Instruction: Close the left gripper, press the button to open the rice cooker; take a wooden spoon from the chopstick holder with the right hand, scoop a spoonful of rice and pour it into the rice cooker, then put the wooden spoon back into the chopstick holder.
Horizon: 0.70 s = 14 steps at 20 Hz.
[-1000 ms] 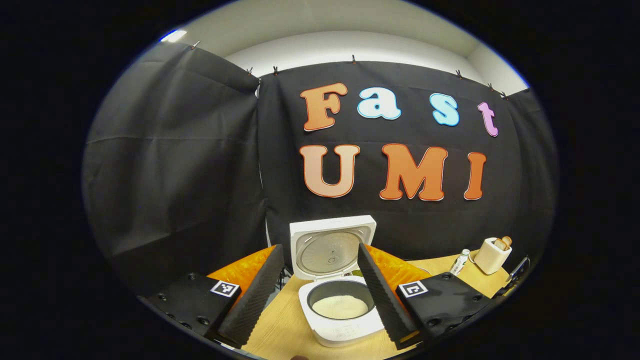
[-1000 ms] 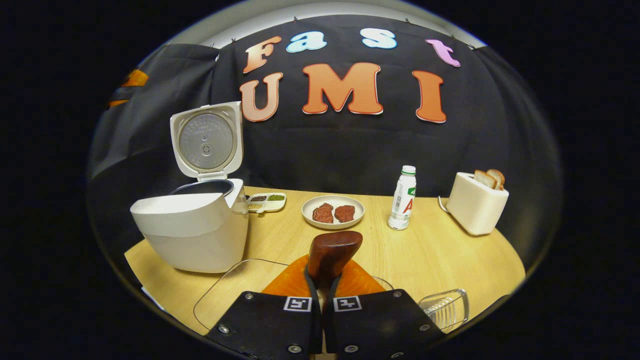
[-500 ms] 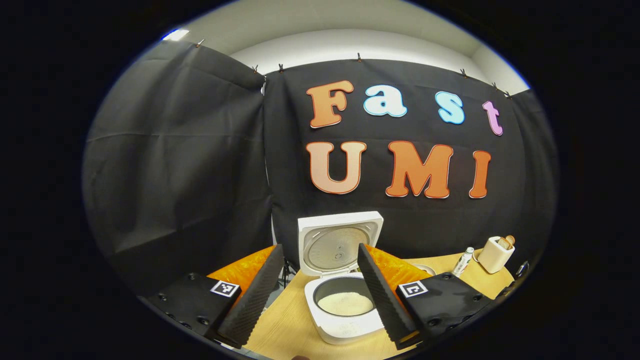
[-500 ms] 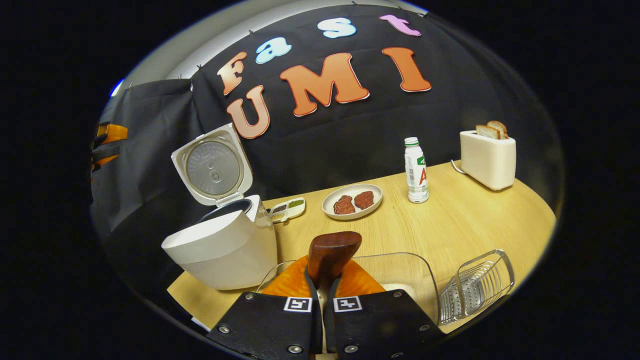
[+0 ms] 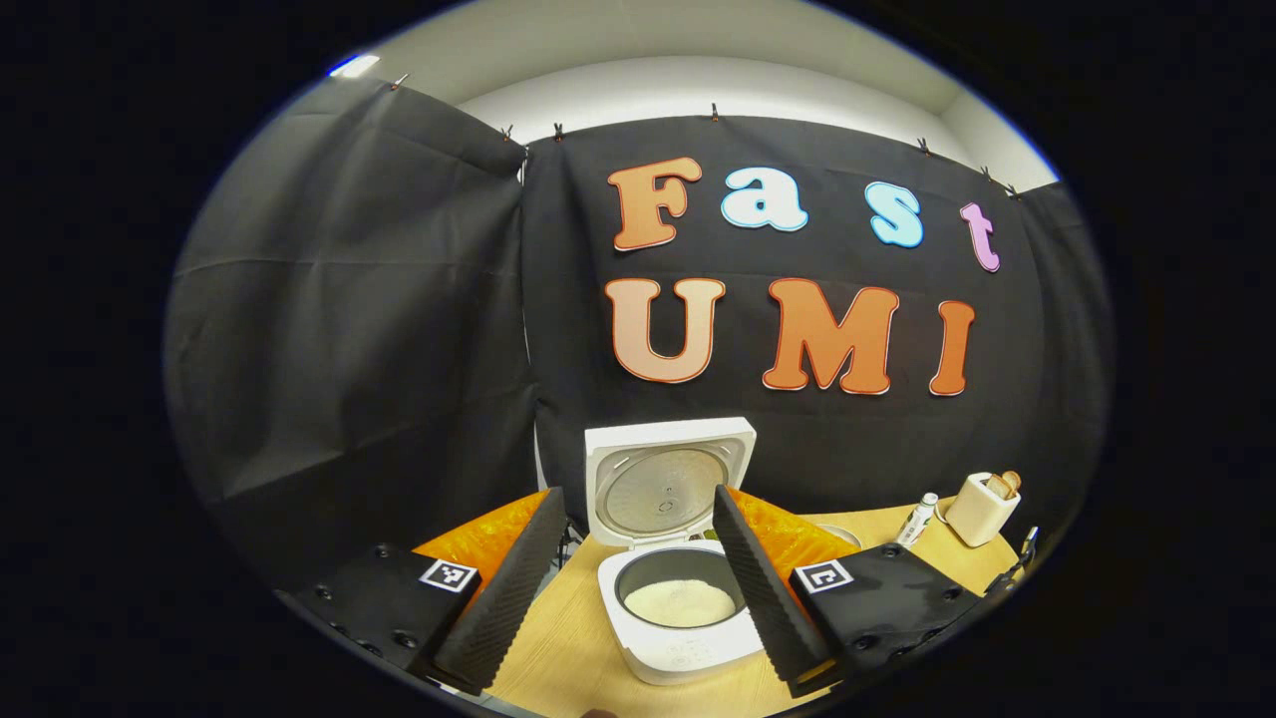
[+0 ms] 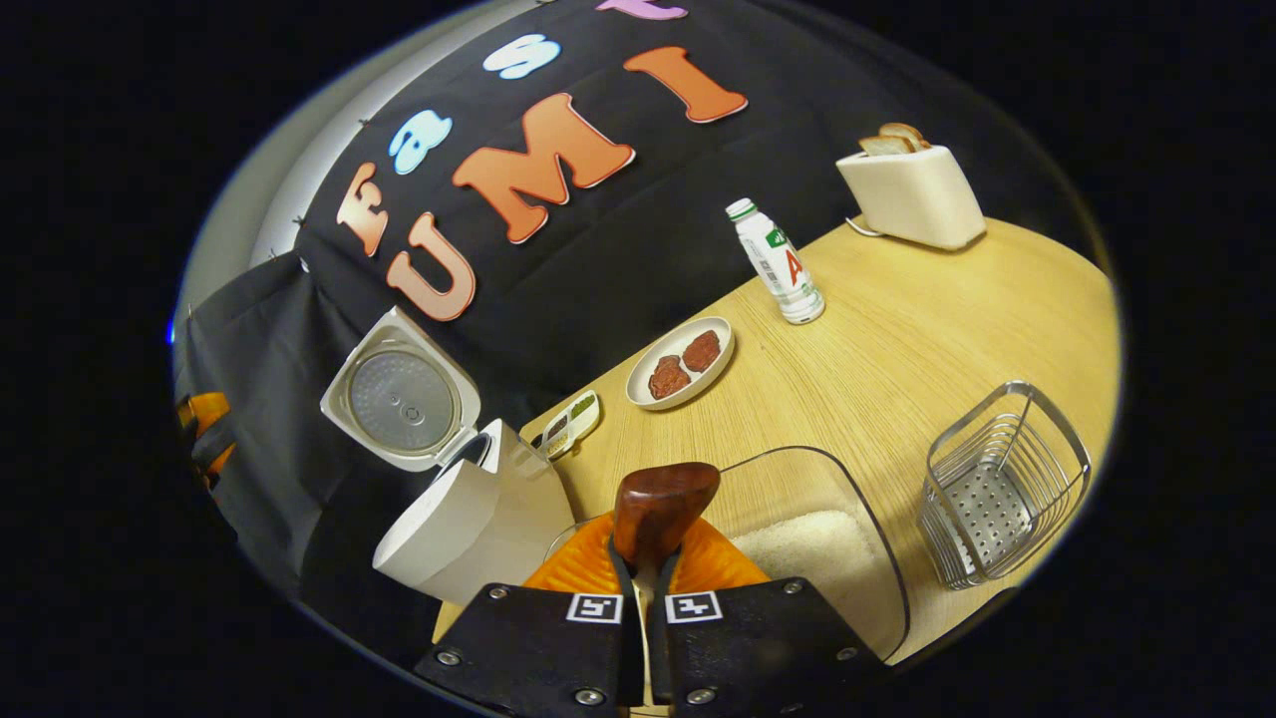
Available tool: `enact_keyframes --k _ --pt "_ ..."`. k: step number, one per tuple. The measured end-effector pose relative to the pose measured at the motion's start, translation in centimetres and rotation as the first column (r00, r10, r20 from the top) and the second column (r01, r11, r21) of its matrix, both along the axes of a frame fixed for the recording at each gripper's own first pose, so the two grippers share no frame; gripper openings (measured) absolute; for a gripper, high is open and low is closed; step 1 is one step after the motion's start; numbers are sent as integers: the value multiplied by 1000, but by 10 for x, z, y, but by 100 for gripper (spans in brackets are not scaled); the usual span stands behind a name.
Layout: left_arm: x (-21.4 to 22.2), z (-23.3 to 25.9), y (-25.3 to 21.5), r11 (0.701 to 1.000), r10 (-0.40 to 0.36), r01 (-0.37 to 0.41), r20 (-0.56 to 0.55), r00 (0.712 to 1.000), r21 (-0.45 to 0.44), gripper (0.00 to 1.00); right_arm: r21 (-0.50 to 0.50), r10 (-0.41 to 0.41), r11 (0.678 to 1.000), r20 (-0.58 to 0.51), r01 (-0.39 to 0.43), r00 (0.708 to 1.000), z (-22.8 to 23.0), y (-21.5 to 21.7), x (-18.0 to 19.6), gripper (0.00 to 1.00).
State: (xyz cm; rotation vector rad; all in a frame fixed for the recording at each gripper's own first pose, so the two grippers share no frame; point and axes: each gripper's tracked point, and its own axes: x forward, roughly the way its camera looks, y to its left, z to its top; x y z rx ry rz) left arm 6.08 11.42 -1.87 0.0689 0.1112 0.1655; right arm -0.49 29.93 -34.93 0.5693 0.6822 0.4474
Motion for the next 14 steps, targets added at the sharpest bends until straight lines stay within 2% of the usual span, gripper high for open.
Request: enact_keyframes --k 10,14 --pt "1 0 -4 1000 -8 8 -1 1000 -7 100 38 15 999 -36 -14 999 6 7 -10 1" --pt "3 -1 -6 1000 -15 15 2 1000 -16 100 108 -7 994 -130 21 991 3 6 -13 2"
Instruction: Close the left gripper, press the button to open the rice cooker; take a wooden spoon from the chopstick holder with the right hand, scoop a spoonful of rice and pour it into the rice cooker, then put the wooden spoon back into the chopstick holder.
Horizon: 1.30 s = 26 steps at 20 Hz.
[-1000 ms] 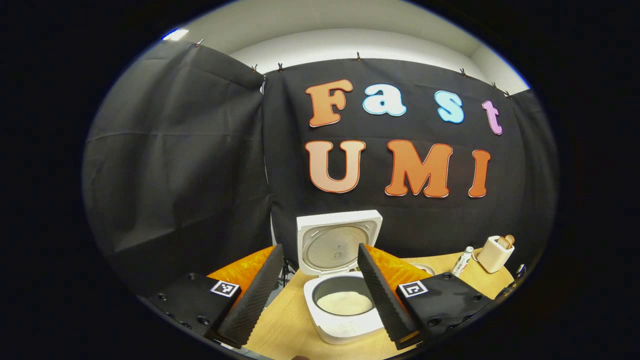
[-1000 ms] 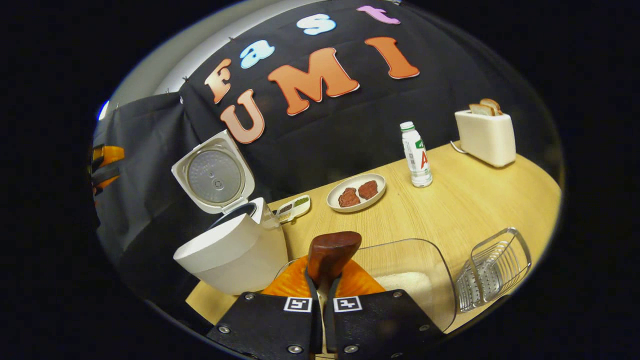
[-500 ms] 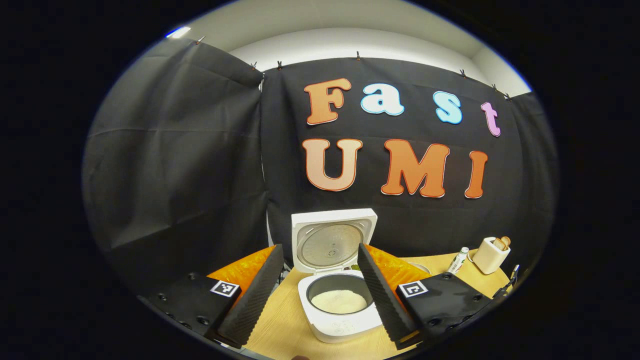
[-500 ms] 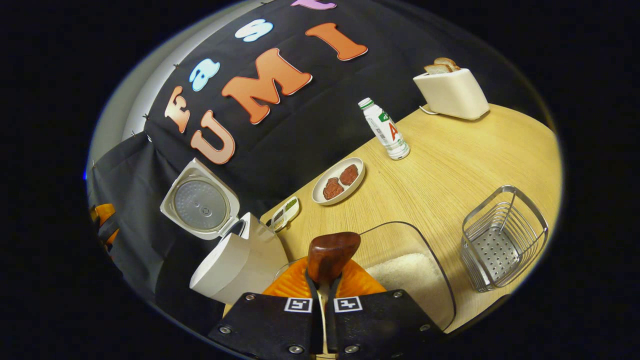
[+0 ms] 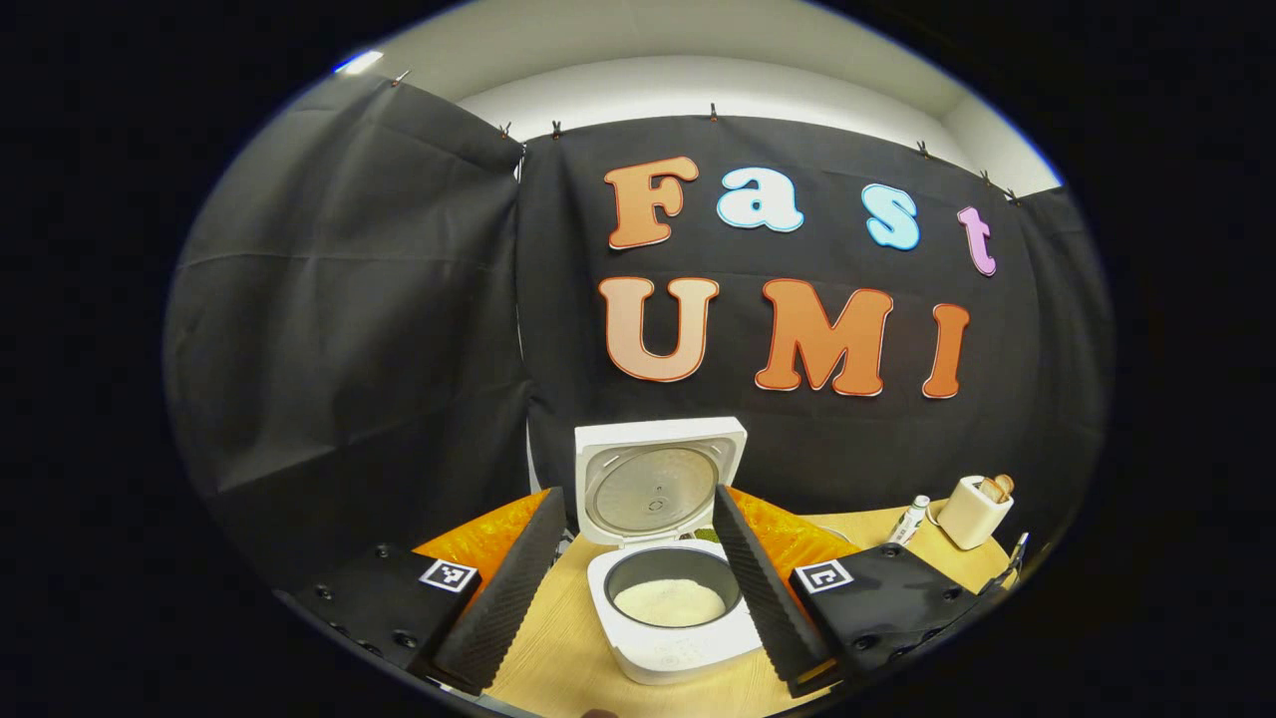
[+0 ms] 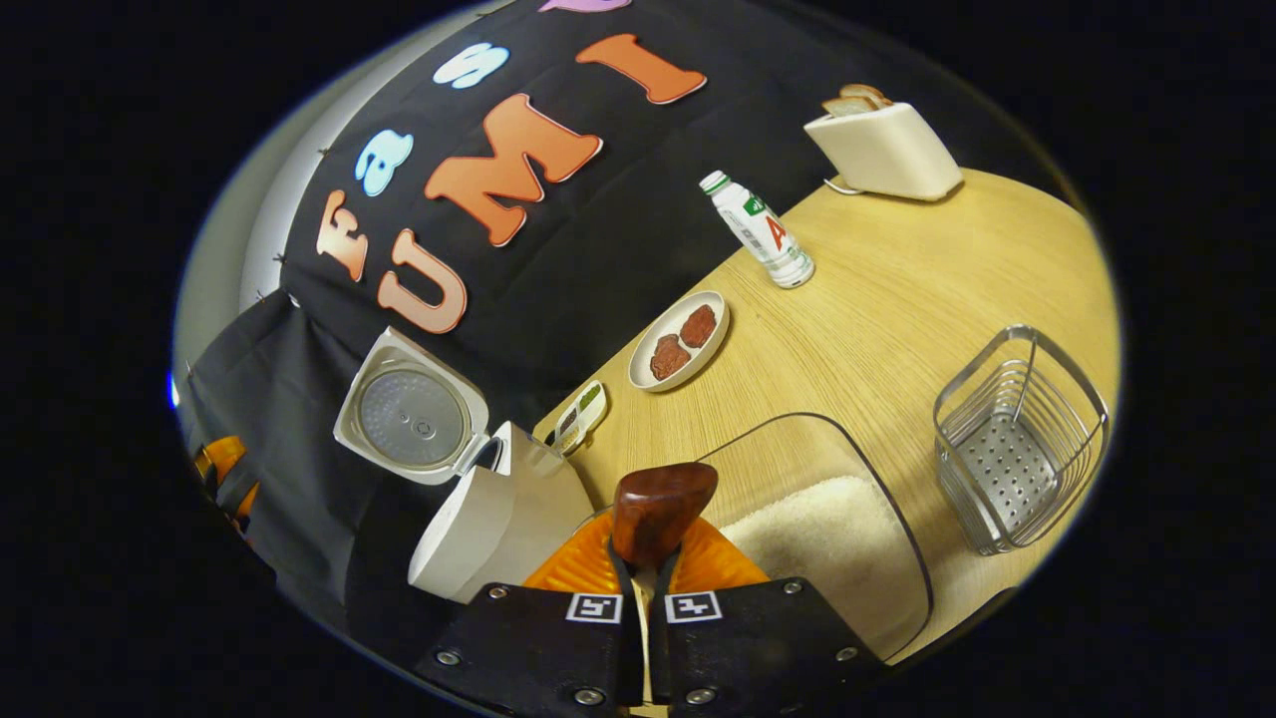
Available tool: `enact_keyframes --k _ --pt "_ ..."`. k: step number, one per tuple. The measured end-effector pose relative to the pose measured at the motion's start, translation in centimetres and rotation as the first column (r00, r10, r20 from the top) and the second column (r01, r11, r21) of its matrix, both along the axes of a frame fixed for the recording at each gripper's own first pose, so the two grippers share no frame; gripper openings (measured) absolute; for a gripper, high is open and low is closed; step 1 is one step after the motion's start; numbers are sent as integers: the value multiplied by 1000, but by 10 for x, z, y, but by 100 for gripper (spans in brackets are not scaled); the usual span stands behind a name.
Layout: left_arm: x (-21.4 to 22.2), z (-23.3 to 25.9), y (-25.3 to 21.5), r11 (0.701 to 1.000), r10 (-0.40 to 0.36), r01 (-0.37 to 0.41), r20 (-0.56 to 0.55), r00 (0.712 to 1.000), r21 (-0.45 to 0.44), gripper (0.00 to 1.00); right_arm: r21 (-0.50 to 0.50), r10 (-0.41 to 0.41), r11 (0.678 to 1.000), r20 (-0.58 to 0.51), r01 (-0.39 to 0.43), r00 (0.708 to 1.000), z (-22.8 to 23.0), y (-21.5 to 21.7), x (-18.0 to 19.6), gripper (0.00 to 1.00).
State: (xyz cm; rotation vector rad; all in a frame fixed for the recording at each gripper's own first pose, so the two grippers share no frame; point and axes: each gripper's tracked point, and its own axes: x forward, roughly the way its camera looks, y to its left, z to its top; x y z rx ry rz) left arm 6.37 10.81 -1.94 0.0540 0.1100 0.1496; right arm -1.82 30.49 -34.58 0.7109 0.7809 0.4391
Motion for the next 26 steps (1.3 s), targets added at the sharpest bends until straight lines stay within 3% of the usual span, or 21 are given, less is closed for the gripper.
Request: enact_keyframes --k 5,16,21,26 --pt "4 2 0 1000 -10 10 7 1000 -1 100 34 -37 999 -79 40 996 -1 -15 -3 1" --pt "22 1 17 999 -40 40 10 999 0 100 94 -189 977 -15 190 982 81 -43 33 2" --pt "31 3 33 998 -65 65 11 998 -7 100 179 -203 963 -4 200 979 124 -15 45 1" --pt "34 1 67 998 -57 57 7 998 -16 100 239 -183 955 20 173 983 164 44 60 1"
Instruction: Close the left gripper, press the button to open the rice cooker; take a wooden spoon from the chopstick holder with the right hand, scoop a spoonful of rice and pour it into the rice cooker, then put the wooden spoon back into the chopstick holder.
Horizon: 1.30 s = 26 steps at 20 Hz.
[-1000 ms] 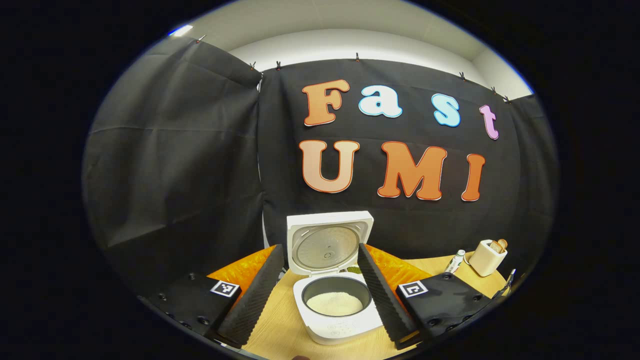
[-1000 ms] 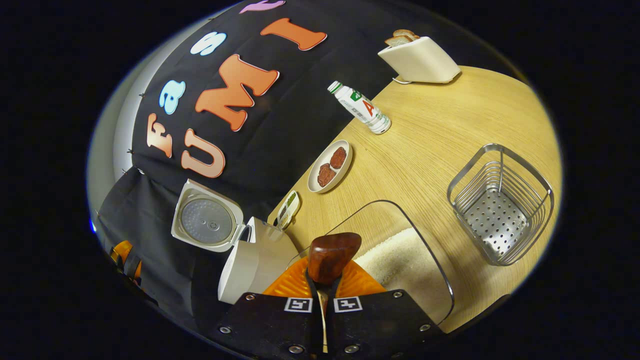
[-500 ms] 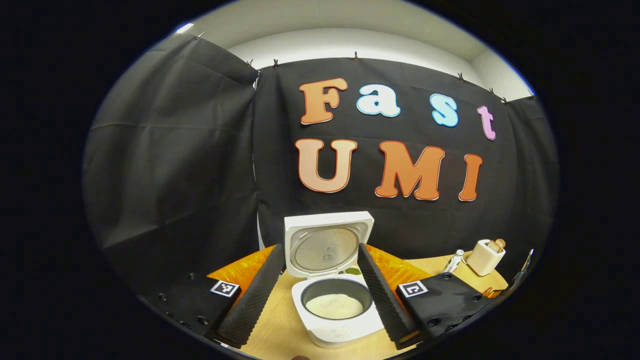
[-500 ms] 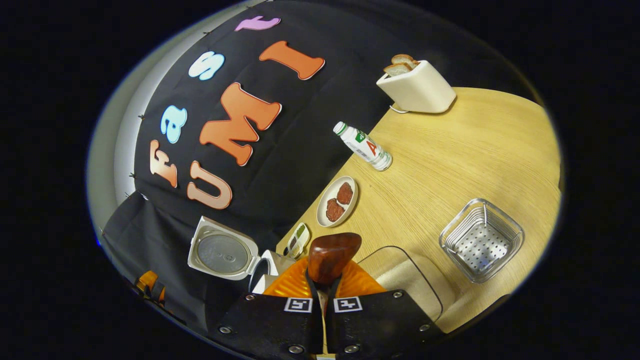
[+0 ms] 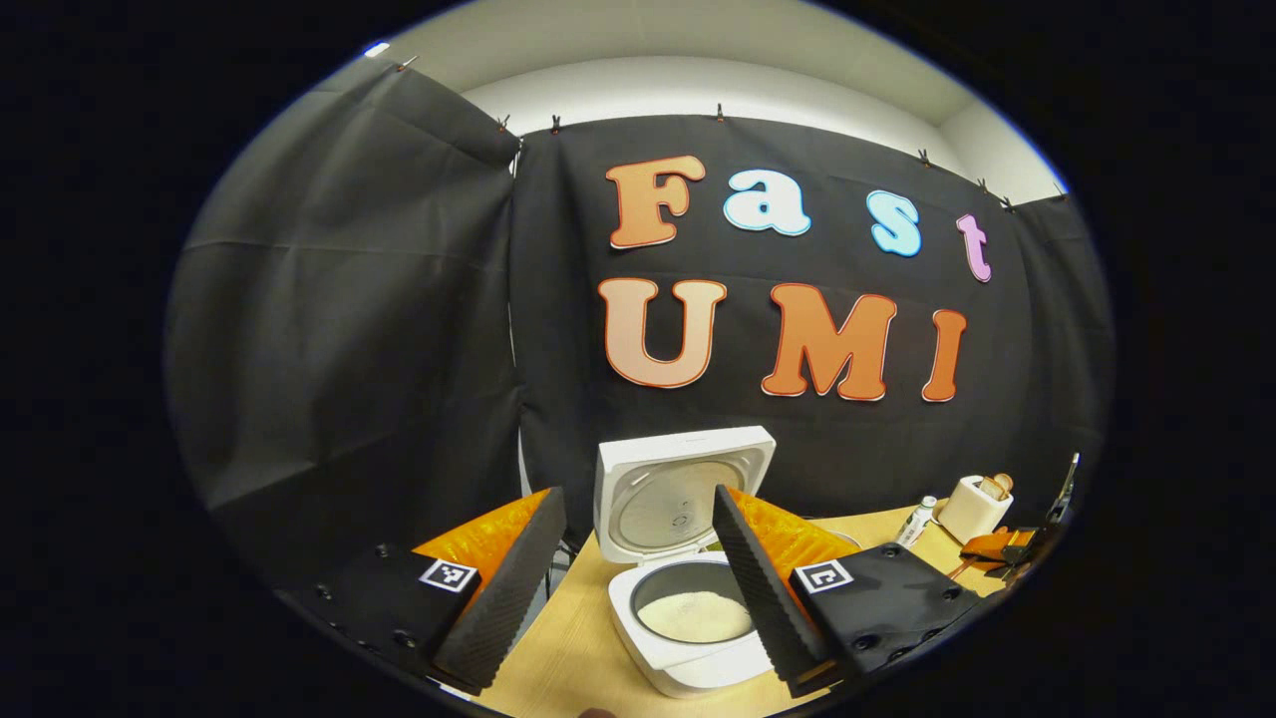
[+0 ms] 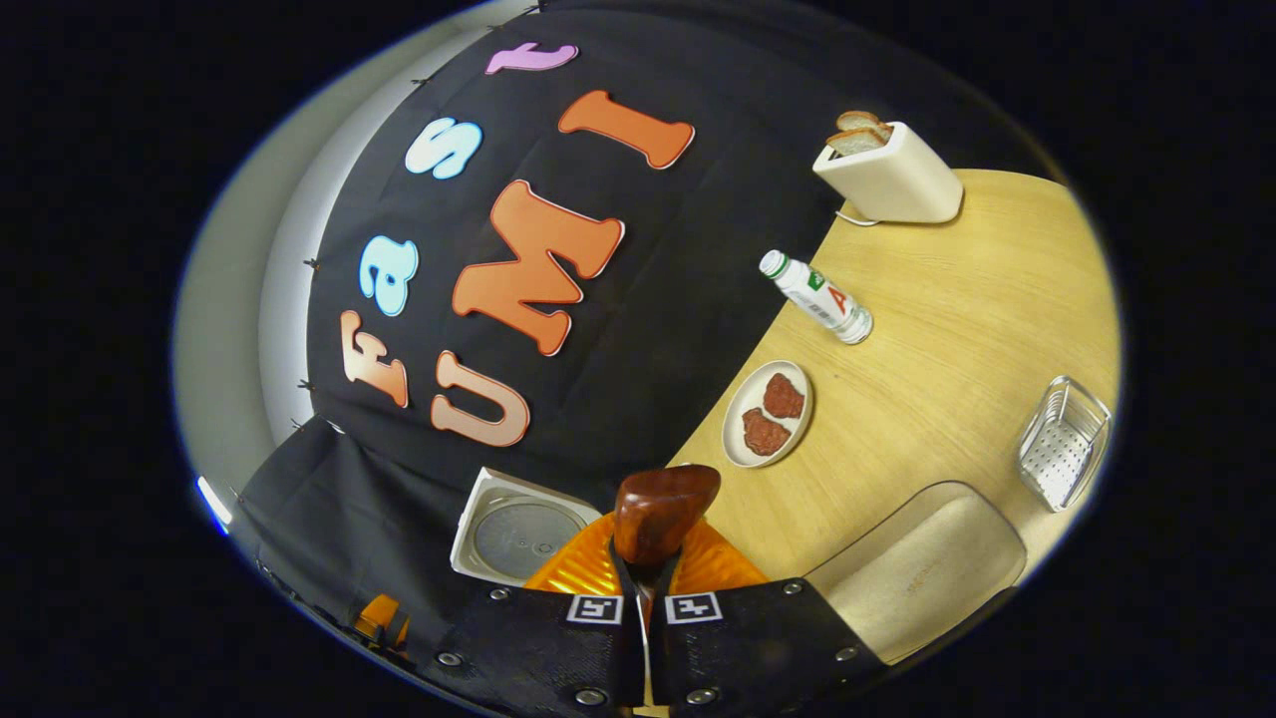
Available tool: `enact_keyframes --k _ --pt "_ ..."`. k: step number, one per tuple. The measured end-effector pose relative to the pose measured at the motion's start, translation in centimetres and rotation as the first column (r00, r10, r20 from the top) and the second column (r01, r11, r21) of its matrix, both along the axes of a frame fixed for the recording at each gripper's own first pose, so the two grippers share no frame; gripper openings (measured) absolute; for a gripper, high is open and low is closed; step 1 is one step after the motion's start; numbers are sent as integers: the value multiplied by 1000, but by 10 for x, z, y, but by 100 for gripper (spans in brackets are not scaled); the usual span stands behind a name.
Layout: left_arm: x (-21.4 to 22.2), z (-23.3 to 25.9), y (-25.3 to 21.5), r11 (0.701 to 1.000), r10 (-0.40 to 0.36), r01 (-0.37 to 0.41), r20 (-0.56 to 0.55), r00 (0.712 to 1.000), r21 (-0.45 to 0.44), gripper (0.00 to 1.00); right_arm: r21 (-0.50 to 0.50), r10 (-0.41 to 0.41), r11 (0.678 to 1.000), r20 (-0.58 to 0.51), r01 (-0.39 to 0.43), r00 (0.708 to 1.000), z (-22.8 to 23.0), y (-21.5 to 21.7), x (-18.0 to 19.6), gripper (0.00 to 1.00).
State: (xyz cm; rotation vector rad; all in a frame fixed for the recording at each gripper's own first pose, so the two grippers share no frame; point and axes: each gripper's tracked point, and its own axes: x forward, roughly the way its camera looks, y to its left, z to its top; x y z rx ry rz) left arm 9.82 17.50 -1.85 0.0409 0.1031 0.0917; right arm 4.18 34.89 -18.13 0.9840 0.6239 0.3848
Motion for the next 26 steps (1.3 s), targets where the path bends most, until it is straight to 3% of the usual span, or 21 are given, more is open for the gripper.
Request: enact_keyframes --k 9,18,26 --pt "6 1 25 999 -37 37 2 999 -39 100 42 70 997 49 -72 996 41 121 20 1" --pt "-1 -11 50 998 -18 18 -11 1000 -62 100 -136 170 980 171 -147 971 61 198 33 1" --pt "-3 -13 68 997 18 -19 -17 1000 -71 100 -353 238 927 286 -129 928 69 219 37 1"
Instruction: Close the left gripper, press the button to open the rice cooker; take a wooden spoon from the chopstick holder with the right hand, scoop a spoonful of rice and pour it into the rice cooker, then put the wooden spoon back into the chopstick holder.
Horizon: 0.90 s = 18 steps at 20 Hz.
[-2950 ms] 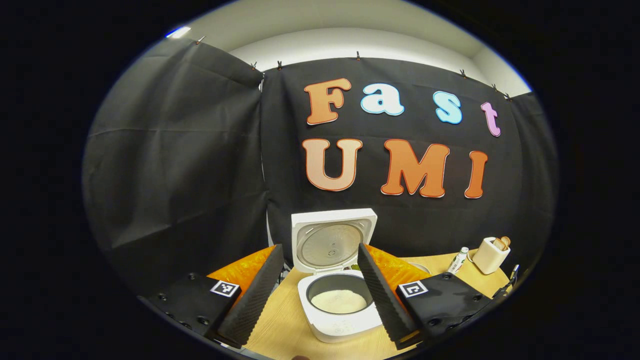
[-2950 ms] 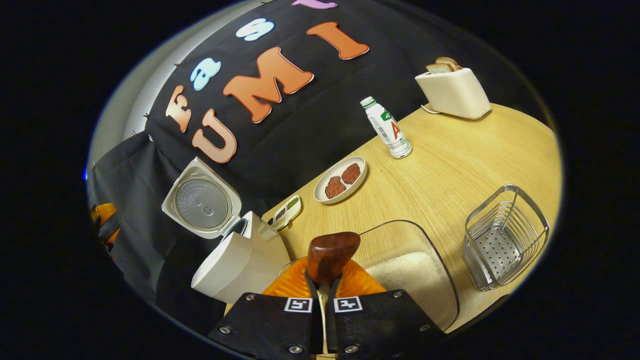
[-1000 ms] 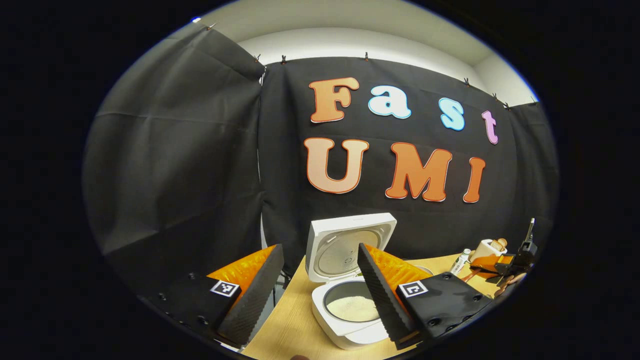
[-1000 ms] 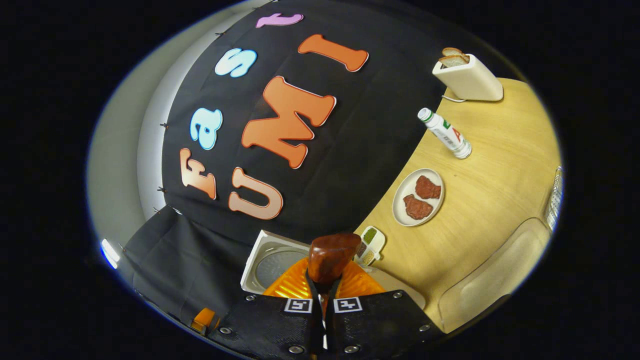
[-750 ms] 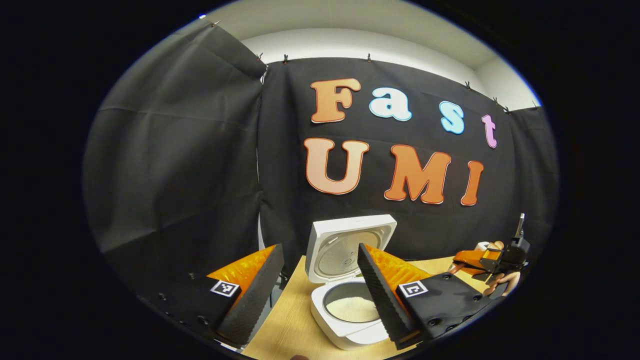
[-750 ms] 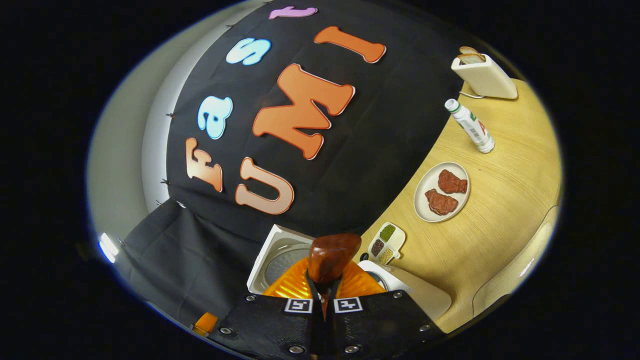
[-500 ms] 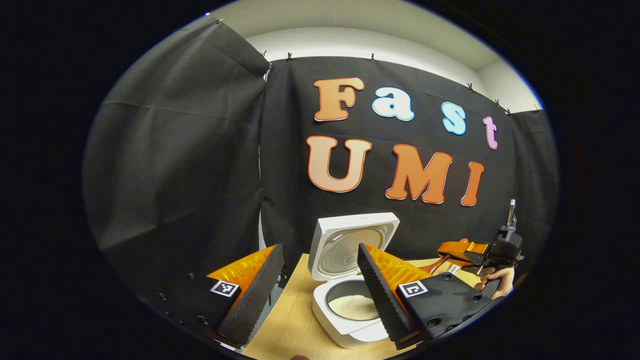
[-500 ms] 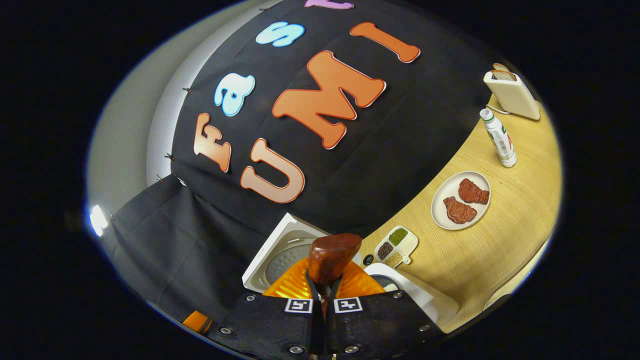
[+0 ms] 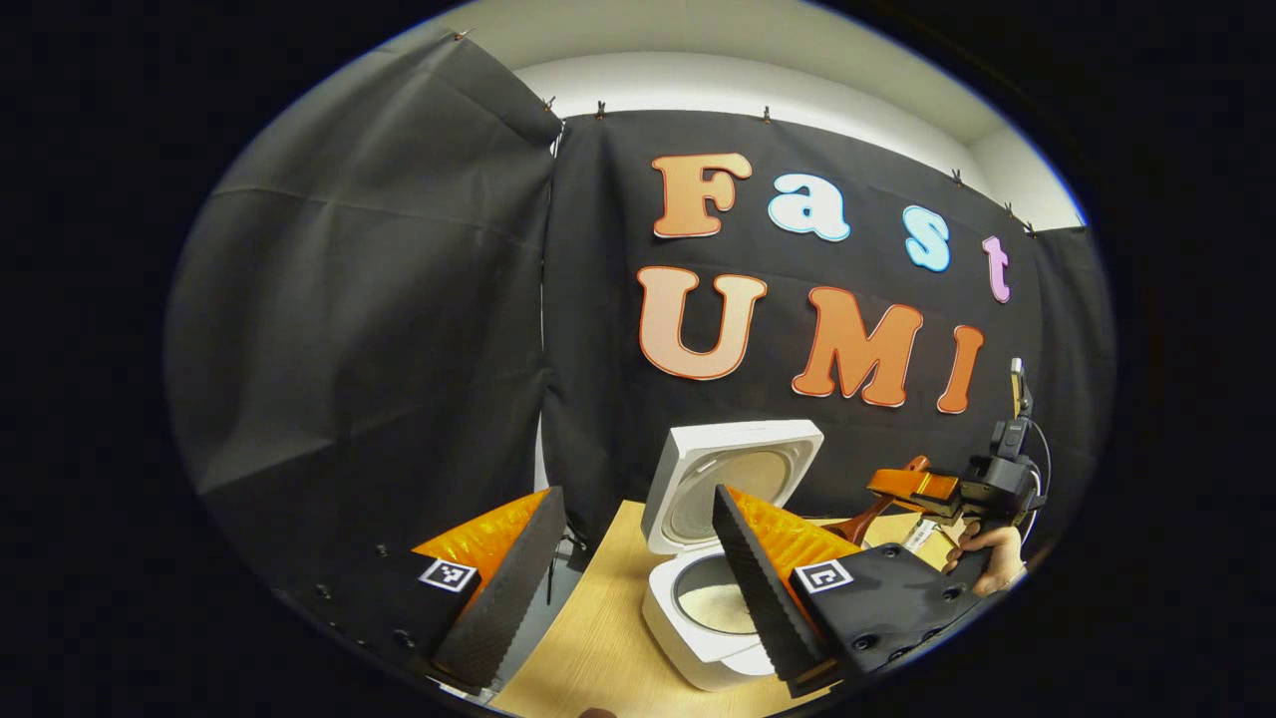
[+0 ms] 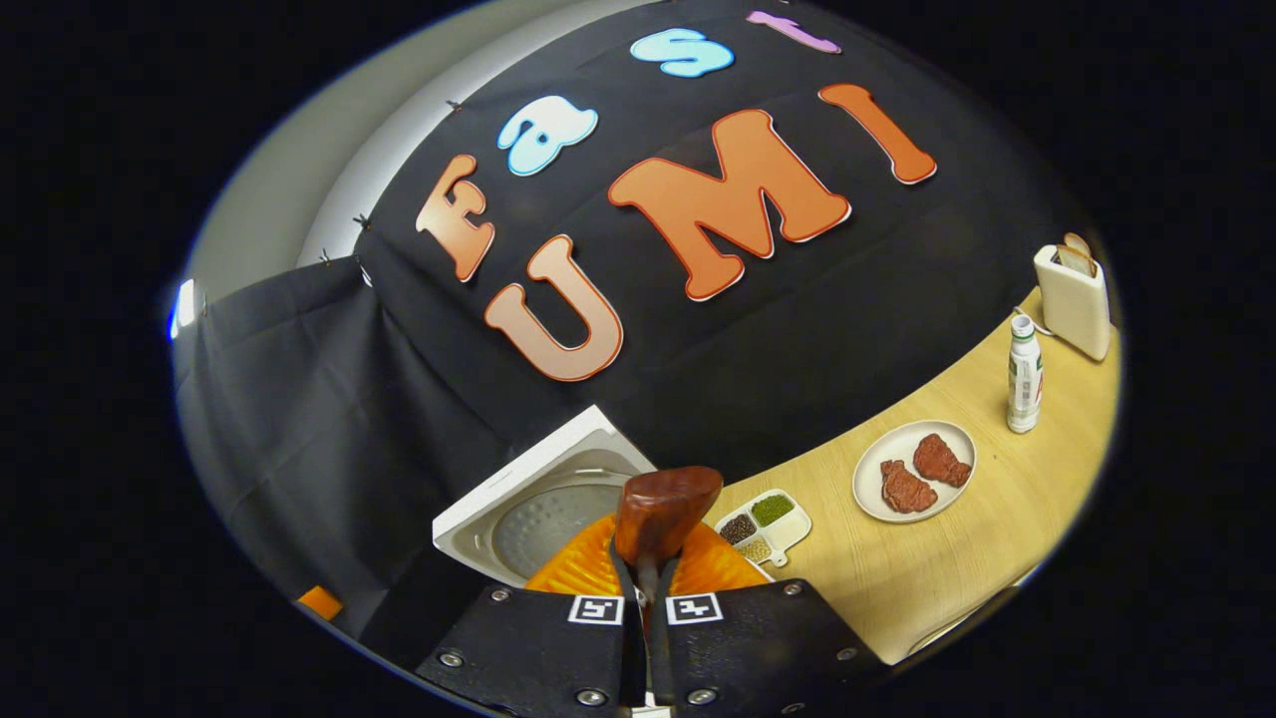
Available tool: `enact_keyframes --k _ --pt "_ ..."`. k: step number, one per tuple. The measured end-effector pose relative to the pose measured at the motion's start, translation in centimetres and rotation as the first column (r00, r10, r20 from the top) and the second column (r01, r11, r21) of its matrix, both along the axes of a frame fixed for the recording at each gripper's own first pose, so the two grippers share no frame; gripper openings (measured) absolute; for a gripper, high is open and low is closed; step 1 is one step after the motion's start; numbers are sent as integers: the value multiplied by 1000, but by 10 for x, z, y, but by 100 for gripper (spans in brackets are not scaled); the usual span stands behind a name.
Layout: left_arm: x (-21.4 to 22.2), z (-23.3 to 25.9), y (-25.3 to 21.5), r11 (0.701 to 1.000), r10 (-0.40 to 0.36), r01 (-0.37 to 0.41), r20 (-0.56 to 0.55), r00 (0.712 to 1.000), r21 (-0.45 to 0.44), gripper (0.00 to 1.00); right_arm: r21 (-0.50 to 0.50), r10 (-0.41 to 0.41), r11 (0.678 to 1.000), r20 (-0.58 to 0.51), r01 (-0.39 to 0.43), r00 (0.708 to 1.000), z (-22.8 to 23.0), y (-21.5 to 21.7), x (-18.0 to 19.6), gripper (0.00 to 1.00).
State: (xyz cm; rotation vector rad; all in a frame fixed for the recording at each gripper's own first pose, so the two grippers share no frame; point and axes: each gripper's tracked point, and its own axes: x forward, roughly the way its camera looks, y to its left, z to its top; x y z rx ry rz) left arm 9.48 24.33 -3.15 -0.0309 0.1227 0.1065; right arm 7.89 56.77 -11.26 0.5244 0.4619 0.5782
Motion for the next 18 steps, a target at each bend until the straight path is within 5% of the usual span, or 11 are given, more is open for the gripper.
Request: enact_keyframes --k 7,18 --pt "-6 4 1 1000 3 -3 11 1000 11 100 -140 55 990 143 -34 988 12 14 -9 1" --pt "-17 4 10 1000 22 -23 7 1000 16 100 -353 216 931 342 -88 915 22 41 -34 1"
